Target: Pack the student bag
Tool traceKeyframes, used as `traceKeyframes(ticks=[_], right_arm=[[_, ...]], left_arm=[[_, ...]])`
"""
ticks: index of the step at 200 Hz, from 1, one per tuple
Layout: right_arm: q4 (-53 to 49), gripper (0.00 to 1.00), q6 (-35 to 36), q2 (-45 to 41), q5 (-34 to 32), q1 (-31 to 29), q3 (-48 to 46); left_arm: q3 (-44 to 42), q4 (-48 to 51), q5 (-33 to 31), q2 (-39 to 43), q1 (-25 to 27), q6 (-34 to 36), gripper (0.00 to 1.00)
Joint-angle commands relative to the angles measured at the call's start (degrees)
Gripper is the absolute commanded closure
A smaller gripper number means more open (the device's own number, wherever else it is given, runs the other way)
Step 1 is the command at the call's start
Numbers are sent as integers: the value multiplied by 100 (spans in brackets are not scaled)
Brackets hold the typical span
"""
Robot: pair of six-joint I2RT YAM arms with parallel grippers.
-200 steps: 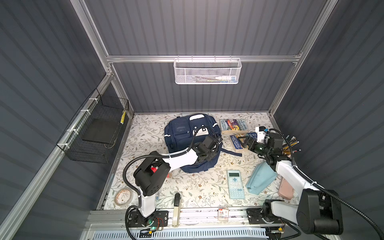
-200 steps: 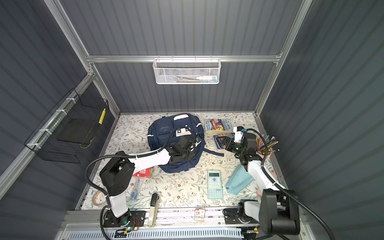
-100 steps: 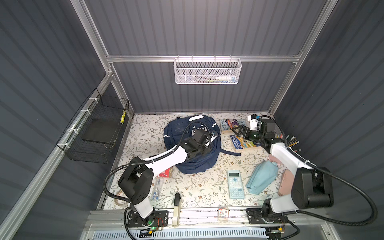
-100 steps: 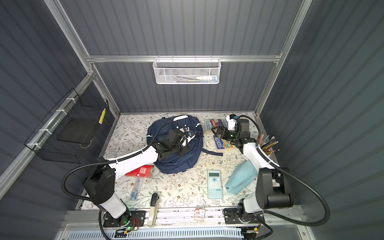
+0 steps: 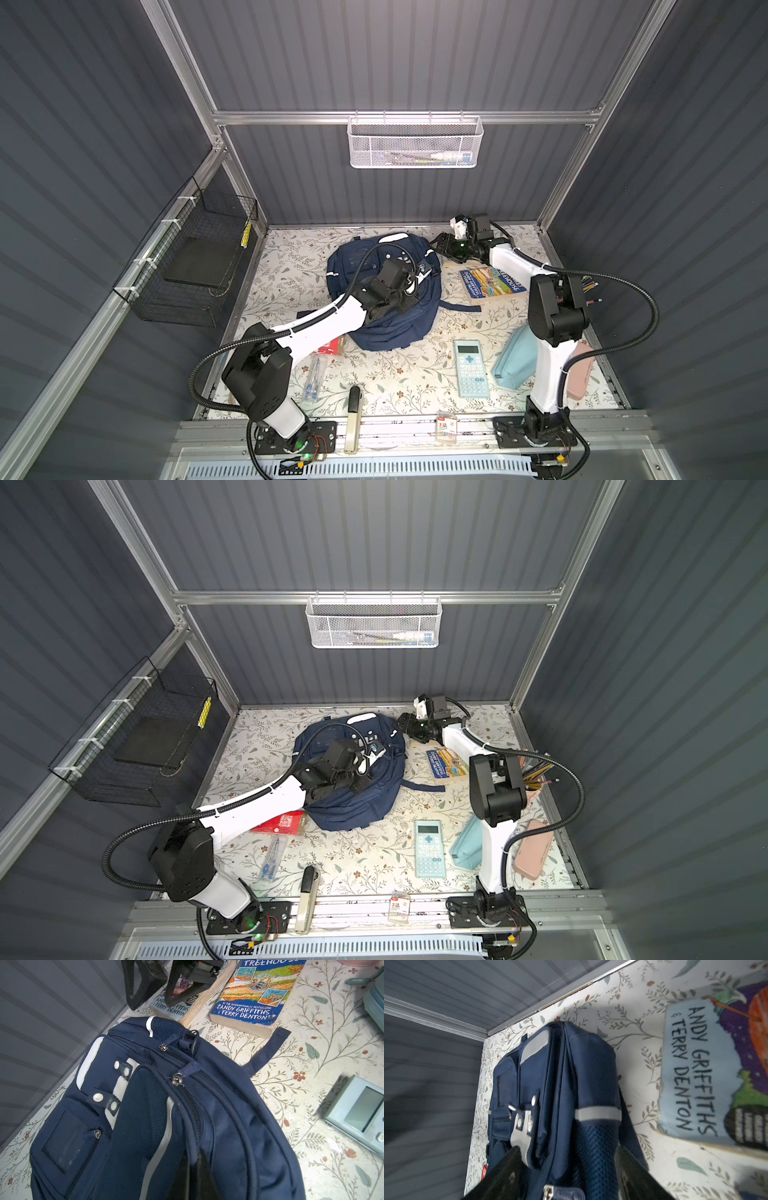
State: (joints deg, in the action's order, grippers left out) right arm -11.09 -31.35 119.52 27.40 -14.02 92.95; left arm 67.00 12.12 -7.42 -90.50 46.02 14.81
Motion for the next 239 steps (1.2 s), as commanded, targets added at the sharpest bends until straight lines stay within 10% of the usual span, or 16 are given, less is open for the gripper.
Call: traceKeyframes(ticks=[1,47,81,174,239], right_arm=[[-372,28,-212,270,2,-62,375],[-391,33,-482,680,147,-195,583],[392,100,-857,799,718,-173,461],[686,100,-696,-1337,-119,-23,-1776],[2058,100,-1712,-2329,-1328,-1377,-3678]], left_arm=[[-67,-354,-31,416,-47,-105,100],[-224,-462,124,606,-231,-295,100],[-196,-401,39,554,-308,-341,100],[176,-161,-346,77,-1022,-551,100],[294,-444,376,-313,-1596,-1179,100]])
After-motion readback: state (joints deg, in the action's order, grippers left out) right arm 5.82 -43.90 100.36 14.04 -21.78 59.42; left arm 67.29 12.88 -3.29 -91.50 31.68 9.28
